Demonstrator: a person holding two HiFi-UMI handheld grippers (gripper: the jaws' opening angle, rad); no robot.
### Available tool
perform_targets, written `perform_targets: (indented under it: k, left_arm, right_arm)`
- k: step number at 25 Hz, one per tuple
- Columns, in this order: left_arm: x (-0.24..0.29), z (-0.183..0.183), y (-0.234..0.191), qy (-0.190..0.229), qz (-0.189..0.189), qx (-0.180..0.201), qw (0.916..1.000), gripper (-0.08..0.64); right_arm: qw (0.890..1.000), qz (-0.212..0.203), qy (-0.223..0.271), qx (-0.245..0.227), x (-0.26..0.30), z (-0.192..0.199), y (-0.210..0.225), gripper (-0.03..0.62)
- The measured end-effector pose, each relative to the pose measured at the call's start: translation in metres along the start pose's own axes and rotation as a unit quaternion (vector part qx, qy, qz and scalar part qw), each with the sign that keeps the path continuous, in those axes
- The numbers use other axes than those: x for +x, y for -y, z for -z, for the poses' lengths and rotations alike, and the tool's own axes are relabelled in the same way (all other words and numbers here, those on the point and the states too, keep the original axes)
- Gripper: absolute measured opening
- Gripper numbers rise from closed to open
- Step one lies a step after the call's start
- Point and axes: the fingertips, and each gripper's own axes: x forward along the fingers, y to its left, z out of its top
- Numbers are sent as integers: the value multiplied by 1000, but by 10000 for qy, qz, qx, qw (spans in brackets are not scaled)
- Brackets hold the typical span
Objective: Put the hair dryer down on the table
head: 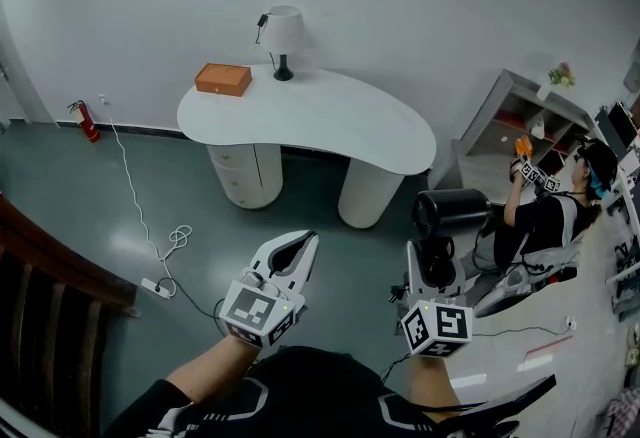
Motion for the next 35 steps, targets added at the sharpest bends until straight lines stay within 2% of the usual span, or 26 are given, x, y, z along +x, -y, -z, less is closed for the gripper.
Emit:
perform_targets:
  k: [9, 20, 28, 35]
  left_arm:
    - [-23, 1, -44, 86, -37, 77, 9999, 5]
    - [-33, 7, -88, 44, -357, -73, 9993, 5]
    - [-11, 0, -137, -8, -645, 35, 9979, 5]
    - [36, -9, -176, -46, -782, -19, 9969, 5]
  right_arm:
    - [9999, -24, 76, 82, 21, 5, -47, 232]
    - [9993, -375, -42, 31, 62, 11, -84, 232]
    - [9976, -670, -48, 138, 129, 12, -96, 232]
    - [9965, -827, -17, 136, 192, 1, -87, 232]
